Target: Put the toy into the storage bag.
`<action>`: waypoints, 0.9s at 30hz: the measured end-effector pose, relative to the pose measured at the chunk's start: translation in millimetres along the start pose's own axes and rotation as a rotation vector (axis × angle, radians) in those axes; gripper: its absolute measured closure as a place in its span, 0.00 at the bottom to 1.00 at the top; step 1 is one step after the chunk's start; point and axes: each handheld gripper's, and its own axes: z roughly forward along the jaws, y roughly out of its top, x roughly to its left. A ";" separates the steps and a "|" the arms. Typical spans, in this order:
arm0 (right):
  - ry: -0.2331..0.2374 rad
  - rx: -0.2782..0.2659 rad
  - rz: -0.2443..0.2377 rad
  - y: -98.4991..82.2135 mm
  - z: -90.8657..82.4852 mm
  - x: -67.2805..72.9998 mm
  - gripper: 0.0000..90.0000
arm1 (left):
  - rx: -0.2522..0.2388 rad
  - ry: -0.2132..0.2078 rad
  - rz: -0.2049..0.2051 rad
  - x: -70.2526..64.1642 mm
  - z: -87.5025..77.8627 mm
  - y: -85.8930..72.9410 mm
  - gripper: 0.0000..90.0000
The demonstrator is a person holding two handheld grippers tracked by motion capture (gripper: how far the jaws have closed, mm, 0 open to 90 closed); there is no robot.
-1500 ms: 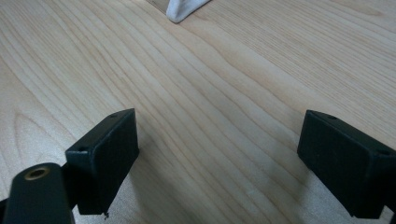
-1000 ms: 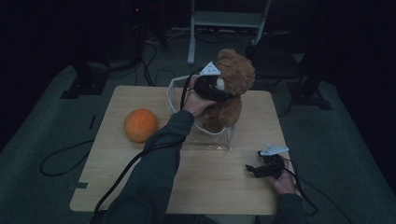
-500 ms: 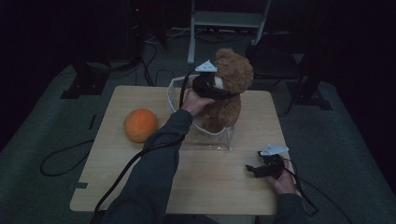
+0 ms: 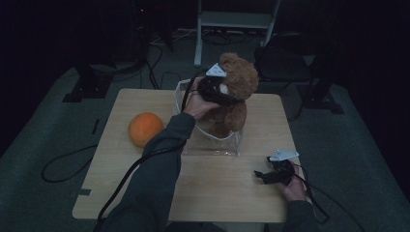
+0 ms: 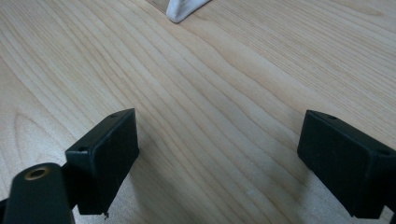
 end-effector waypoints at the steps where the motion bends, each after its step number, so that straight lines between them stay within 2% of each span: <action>1: 0.000 0.000 0.000 0.0 0.0 0.0 0.13 | 0.008 0.005 0.001 -0.1 0.2 -0.4 0.13; 5: 0.000 0.000 0.000 0.0 0.0 0.0 0.13 | 0.045 -0.017 0.026 -0.6 2.4 -1.6 0.13; 11: 0.000 0.000 0.000 0.0 0.0 0.0 0.13 | 0.068 -0.039 0.017 2.0 5.0 -2.5 0.13; 18: 0.000 0.000 0.000 0.0 0.0 0.0 0.13 | 0.132 -0.018 0.043 2.1 7.7 -3.3 0.13; 22: 0.000 0.000 0.000 0.0 0.0 0.0 0.13 | 0.133 -0.020 0.039 1.8 7.9 -3.1 0.13; 25: 0.000 0.000 0.000 0.0 0.0 0.0 0.13 | 0.139 -0.025 0.050 2.4 7.3 -3.1 0.13; 27: 0.000 0.000 0.000 0.0 0.0 0.0 0.13 | 0.140 -0.024 0.041 2.4 7.4 -2.9 0.13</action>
